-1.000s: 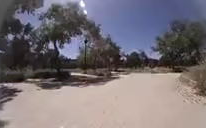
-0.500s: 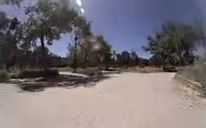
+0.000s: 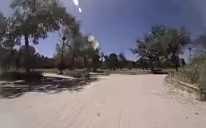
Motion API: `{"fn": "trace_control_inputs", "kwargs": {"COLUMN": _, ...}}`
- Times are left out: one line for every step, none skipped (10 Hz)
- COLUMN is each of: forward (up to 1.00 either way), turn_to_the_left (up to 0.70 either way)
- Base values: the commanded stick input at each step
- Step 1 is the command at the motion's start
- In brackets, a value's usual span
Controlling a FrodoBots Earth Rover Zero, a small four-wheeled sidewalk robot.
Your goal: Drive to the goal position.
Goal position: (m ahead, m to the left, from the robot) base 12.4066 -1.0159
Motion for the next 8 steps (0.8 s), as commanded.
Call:
{"fn": "trace_control_inputs", "kwargs": {"forward": 1.0, "turn_to_the_left": 0.0}}
{"fn": "trace_control_inputs", "kwargs": {"forward": 1.0, "turn_to_the_left": 0.0}}
{"fn": "trace_control_inputs", "kwargs": {"forward": 1.0, "turn_to_the_left": 0.0}}
{"fn": "trace_control_inputs", "kwargs": {"forward": 1.0, "turn_to_the_left": 0.0}}
{"fn": "trace_control_inputs", "kwargs": {"forward": 1.0, "turn_to_the_left": -0.12}}
{"fn": "trace_control_inputs", "kwargs": {"forward": 1.0, "turn_to_the_left": -0.34}}
{"fn": "trace_control_inputs", "kwargs": {"forward": 1.0, "turn_to_the_left": -0.4}}
{"fn": "trace_control_inputs", "kwargs": {"forward": 1.0, "turn_to_the_left": -0.4}}
